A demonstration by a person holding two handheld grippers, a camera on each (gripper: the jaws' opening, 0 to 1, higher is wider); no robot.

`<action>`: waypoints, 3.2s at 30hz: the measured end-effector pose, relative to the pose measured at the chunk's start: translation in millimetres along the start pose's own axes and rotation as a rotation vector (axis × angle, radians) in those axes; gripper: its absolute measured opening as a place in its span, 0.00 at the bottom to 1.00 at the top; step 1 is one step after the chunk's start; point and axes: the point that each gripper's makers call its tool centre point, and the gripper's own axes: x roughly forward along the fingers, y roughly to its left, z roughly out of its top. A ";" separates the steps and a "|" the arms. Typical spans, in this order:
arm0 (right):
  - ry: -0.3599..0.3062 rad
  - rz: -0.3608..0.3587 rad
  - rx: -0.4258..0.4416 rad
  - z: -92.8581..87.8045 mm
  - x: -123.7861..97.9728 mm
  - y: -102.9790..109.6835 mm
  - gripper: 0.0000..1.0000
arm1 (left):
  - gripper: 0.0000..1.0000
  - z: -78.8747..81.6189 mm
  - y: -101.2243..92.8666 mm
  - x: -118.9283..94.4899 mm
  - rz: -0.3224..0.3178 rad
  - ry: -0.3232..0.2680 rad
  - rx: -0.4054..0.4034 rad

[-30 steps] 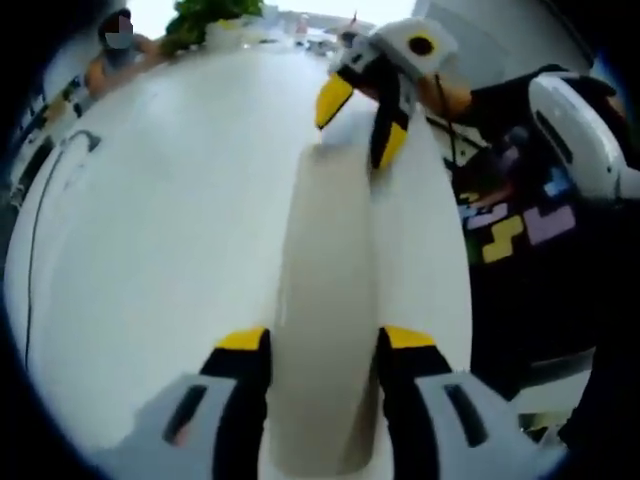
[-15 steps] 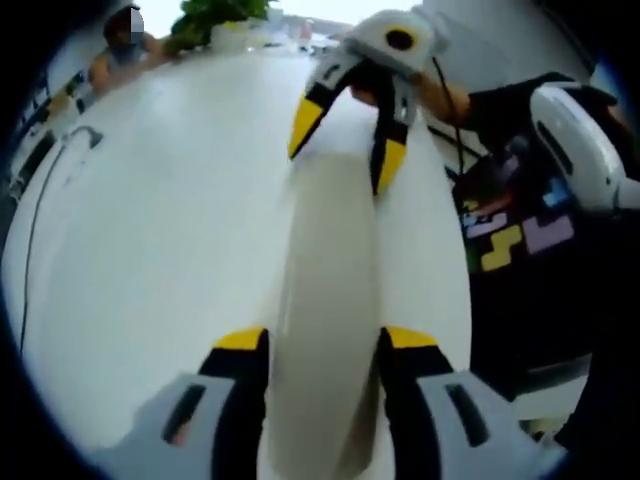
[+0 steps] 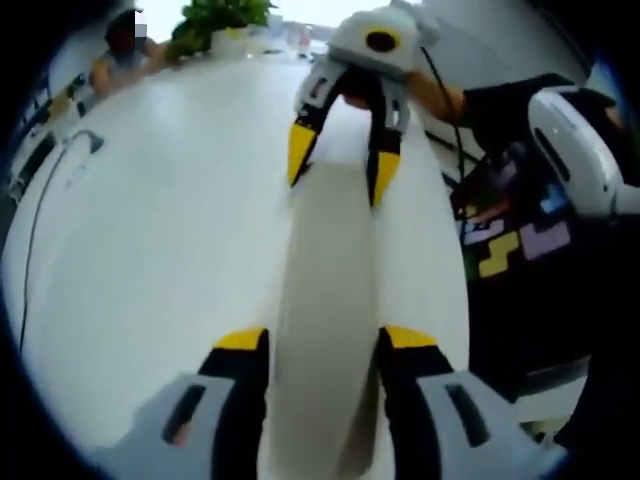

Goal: Arrange the utensils inside the cutlery case until each visible utensil rests in its matching compartment.

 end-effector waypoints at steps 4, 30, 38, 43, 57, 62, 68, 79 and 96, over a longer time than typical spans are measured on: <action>-0.006 0.005 0.013 0.2 -1.0 -0.2 0.40 | 0.48 -6.5 0.7 -2.3 0.013 0.013 0.018; 0.051 -0.010 -0.003 0.7 -17.2 -12.1 0.27 | 0.45 -13.5 4.8 -2.1 0.030 0.036 0.023; 0.216 0.007 -0.001 -4.9 -19.9 -10.9 0.28 | 0.45 -13.4 4.5 -2.1 0.032 0.045 0.031; 0.398 0.008 -0.005 -6.4 -19.7 -10.6 0.28 | 0.45 -11.9 5.5 -1.2 0.033 0.051 0.038; 0.625 0.033 0.018 -9.1 -17.0 -12.0 0.29 | 0.46 -10.8 10.2 -0.5 0.037 0.031 0.068; 0.634 0.031 0.020 -9.4 -16.5 -11.8 0.29 | 0.44 -11.2 12.5 -17.5 0.081 0.015 0.032; 0.653 0.035 0.021 -10.8 -15.7 -10.4 0.29 | 0.36 -19.5 11.7 -47.0 0.168 0.036 0.021; 0.687 0.030 0.014 -12.5 -12.0 -7.7 0.29 | 0.26 -47.1 -3.4 -61.3 0.203 0.202 0.000; 0.692 0.038 0.005 -10.0 -8.4 -13.6 0.29 | 0.27 -58.4 6.8 -56.5 0.211 0.311 -0.010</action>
